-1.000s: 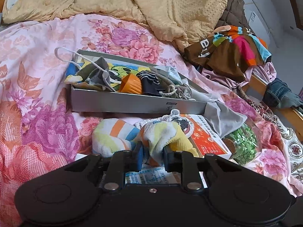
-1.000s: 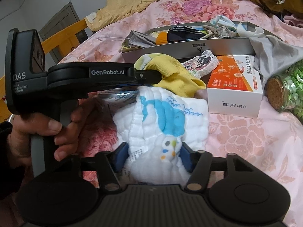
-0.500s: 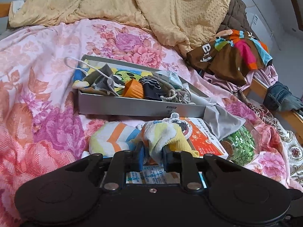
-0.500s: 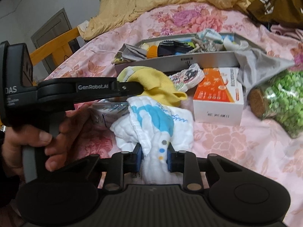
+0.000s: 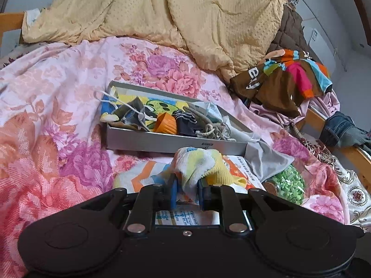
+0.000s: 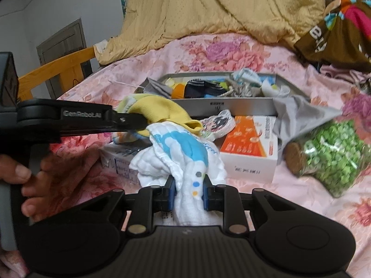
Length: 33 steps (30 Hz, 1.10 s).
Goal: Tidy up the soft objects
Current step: 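Lift the muslin cloth and striped sock and carry both over the tray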
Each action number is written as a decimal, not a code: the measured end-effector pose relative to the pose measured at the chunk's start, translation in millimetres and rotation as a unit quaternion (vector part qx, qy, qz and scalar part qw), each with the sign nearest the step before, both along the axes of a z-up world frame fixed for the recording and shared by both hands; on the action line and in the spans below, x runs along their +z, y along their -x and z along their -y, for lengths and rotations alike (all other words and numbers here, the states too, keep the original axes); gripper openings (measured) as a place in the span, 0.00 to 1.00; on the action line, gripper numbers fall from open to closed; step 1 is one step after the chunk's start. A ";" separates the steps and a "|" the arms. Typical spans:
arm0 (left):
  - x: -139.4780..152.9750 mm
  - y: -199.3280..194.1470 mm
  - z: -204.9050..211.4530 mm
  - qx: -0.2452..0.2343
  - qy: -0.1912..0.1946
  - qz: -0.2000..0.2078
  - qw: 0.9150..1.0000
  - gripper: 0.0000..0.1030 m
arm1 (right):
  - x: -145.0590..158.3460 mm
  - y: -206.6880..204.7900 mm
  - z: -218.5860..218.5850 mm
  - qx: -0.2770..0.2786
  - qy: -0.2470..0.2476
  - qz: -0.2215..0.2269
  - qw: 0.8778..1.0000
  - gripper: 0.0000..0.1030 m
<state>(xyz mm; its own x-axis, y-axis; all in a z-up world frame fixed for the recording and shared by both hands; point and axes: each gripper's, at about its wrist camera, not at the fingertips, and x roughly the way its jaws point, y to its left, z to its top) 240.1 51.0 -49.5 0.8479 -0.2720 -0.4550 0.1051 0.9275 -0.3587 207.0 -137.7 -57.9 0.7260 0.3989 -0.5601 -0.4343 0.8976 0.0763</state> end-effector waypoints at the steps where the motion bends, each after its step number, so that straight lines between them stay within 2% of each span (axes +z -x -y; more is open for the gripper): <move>1: 1.8 1.6 0.7 0.005 -0.005 0.001 1.000 0.17 | 0.1 -0.4 0.6 -0.003 0.004 0.003 1.000 0.24; 11: 14.3 13.1 5.5 0.029 -0.035 0.022 0.999 0.16 | 3.3 1.2 8.0 -0.027 0.010 0.035 0.999 0.23; 16: 18.6 13.9 3.0 0.036 -0.025 0.033 0.999 0.16 | 6.6 1.5 12.9 -0.033 -0.004 0.049 0.998 0.24; 22: 24.5 11.3 -5.8 0.055 -0.011 0.041 0.998 0.16 | 6.8 -3.1 13.6 -0.038 -0.009 0.046 0.998 0.24; 33: 35.7 -14.1 -17.9 0.075 0.000 0.069 0.995 0.16 | 13.6 -26.6 14.3 -0.049 -0.044 0.045 0.997 0.24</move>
<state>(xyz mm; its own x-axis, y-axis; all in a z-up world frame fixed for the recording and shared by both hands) 254.2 69.0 -13.8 0.9333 -0.1384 -0.3313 0.0147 0.9366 -0.3500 233.6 -152.0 -44.3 0.8095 0.3688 -0.4569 -0.3541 0.9273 0.1212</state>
